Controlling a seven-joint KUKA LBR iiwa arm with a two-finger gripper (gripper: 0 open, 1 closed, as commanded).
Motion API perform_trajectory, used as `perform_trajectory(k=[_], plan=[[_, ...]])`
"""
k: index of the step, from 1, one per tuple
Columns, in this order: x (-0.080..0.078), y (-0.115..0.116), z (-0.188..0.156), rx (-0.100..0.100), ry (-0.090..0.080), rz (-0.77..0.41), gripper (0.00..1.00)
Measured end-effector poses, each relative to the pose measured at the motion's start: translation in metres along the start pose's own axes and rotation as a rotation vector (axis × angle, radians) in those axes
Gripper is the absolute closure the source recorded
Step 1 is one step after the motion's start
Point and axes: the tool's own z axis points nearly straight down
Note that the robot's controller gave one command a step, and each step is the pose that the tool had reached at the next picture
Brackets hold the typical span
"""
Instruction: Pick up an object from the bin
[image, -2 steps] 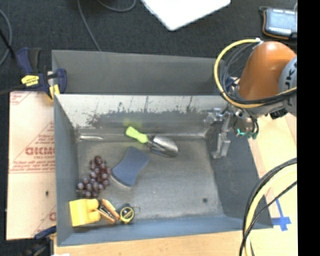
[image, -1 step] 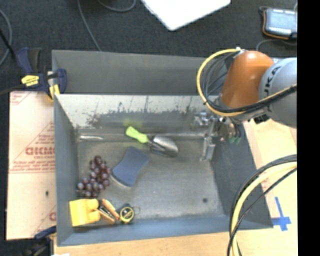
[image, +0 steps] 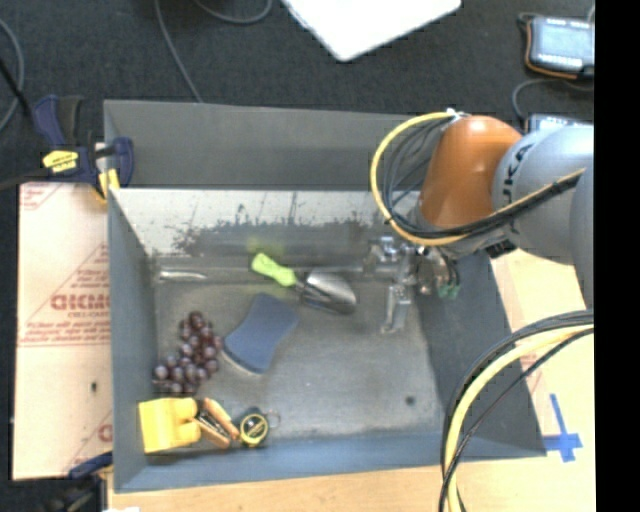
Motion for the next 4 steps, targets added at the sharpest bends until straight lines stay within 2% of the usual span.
perform_trajectory(k=[1,2,3,4], plan=[[-0.001,0.031,0.003,0.007,-0.023,-0.050,0.00],[0.001,0.052,0.024,0.001,-0.008,0.001,0.00],[0.003,0.052,0.033,0.005,-0.028,0.120,1.00],[0.003,0.052,0.033,0.006,-0.028,0.119,1.00]])
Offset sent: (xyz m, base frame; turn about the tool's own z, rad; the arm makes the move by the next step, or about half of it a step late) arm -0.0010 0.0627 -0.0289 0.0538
